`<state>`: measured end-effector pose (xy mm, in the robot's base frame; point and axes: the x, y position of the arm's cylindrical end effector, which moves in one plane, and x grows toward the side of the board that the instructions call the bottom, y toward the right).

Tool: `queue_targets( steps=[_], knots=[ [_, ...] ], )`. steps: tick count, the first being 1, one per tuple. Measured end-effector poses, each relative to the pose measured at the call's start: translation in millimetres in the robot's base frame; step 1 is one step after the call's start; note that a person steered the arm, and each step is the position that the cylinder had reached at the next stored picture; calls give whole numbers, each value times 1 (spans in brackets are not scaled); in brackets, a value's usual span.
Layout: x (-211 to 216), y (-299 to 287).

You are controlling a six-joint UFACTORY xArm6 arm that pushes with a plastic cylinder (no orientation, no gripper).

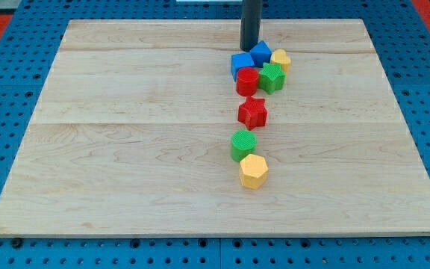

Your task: Move red star into blue cube

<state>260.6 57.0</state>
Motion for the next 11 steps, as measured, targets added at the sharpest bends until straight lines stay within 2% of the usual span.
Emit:
queue_targets(
  steps=[1, 2, 3, 4, 5, 6, 7, 8, 9, 11],
  knots=[
    [-36, 2],
    [-42, 48],
    [-30, 126],
    [2, 210],
    [76, 241],
    [143, 236],
    [182, 193],
    [199, 139],
    [199, 67],
    [152, -95]
  ],
)
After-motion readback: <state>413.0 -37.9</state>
